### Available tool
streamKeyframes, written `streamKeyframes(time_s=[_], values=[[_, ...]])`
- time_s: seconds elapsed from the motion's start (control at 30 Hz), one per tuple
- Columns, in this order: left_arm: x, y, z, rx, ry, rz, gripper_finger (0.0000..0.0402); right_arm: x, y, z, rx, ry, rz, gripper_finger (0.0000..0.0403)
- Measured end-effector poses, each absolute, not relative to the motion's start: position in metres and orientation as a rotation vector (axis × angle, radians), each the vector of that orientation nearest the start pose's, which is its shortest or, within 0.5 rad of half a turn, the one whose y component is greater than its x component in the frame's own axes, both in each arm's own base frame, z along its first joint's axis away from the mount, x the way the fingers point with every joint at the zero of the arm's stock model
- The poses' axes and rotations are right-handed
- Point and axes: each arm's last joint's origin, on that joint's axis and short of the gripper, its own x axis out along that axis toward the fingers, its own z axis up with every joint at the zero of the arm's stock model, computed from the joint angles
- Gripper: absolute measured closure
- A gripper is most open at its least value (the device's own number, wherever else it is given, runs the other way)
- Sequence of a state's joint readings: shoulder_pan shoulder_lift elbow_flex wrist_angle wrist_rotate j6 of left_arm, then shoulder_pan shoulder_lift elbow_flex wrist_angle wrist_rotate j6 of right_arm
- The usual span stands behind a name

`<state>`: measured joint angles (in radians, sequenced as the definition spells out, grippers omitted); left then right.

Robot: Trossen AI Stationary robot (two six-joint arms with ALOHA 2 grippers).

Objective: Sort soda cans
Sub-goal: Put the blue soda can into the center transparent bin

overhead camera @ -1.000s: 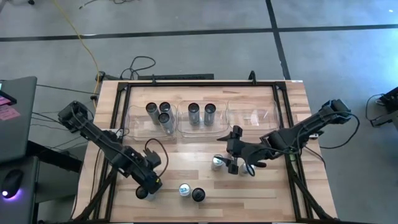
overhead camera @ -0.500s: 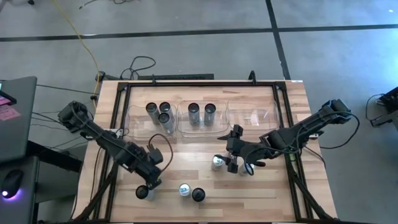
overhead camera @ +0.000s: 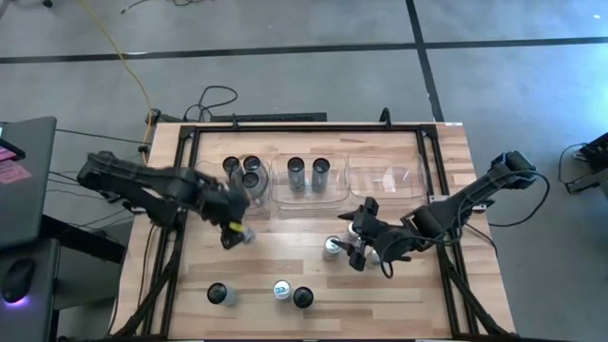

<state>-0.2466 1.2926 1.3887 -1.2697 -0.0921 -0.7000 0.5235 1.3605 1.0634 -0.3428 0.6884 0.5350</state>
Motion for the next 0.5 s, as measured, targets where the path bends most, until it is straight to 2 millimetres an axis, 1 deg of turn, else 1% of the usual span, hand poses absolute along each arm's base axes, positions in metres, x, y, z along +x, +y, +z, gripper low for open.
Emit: streamKeyframes(time_s=[0.17,0.27,0.37,0.5], values=[[0.224,-0.024,0.403,-0.369,0.987,0.234,0.0161,0.260,0.128,0.293,0.213,0.456,-0.306,0.0049],[0.234,-0.006,0.422,-0.314,0.956,0.257,0.0161,0.260,0.128,0.293,0.235,0.454,-0.312,0.0049],[0.248,0.011,0.428,-0.255,0.972,0.279,0.0161,0.260,0.128,0.293,0.259,0.452,-0.317,0.0049],[0.275,0.029,0.422,-0.189,1.026,0.249,0.0161,0.257,0.128,0.290,0.285,0.477,-0.335,0.0049]])
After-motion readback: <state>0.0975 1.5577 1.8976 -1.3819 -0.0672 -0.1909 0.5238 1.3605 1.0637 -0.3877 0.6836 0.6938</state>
